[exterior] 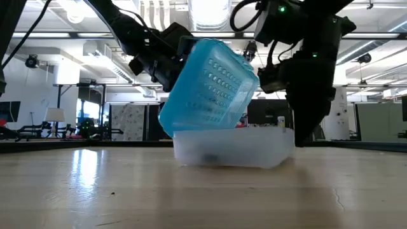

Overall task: Pick & place school supplies into a supply box
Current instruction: Close the blue supply box

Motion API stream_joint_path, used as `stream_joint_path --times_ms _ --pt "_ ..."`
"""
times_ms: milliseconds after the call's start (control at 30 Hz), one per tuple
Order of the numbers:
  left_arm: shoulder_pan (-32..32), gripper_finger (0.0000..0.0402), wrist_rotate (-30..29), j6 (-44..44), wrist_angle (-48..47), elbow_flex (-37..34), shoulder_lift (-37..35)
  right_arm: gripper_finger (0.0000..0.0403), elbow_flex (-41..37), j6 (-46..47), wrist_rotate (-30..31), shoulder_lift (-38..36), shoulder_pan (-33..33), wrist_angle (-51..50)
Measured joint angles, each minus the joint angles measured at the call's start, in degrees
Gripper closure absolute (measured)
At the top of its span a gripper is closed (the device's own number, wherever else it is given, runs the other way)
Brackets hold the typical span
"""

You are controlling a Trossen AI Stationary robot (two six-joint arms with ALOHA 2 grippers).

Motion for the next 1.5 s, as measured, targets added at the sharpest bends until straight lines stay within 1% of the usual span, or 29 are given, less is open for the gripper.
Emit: stream_joint_path --times_ms 200,367,500,633,733,933,1033,1133,1200,1333,1500 --pt "-0.2 0.0331 -0.3 -0.3 -1.4 0.0 0.0 0.0394 1.2 -1.3 2.4 -0.1 0.0 -0.7" --pt "-0.2 0.0331 -0.3 -0.1 -2.3 -0.1 0.0 0.0394 1.7 -1.3 4.7 -2.1 0.7 -3.6" --pt "-0.2 0.0331 -0.8 -0.1 -2.3 -0.1 0.0 0.0394 1.6 -1.1 6.8 -5.2 1.7 -7.9" --pt "-0.2 0.0331 -0.9 0.1 -2.3 -0.1 0.0 0.0394 1.6 0.4 10.3 -8.9 2.5 -12.6" --pt "-0.2 0.0331 -1.0 0.5 -2.3 -0.1 0.0 0.0394 1.5 0.8 11.6 -11.2 2.6 -13.4" --pt "-0.2 0.0331 -1.0 0.4 -2.3 0.2 0.0 0.0394 1.4 0.8 11.7 -12.2 1.7 -11.3" --pt "-0.3 0.0331 -1.0 0.1 -2.2 1.3 0.0 0.0394 1.6 0.0 9.9 -11.8 1.6 -7.9" --pt "-0.9 0.0331 -1.1 -0.2 -2.0 3.2 0.0 0.0394 1.5 0.6 9.1 -11.7 1.7 -7.5" --pt "-1.5 0.0331 -1.7 -0.1 -1.7 4.7 0.0 0.0394 0.9 2.0 9.3 -11.9 1.7 -7.5" --pt "-3.3 0.0331 -3.1 3.0 -1.6 6.8 1.3 0.0394 -0.4 5.7 10.3 -13.0 1.8 -7.7" --pt "-5.4 0.0331 -3.1 6.7 -1.9 8.4 4.1 0.0394 -4.0 14.5 11.1 -14.6 2.5 -6.3"
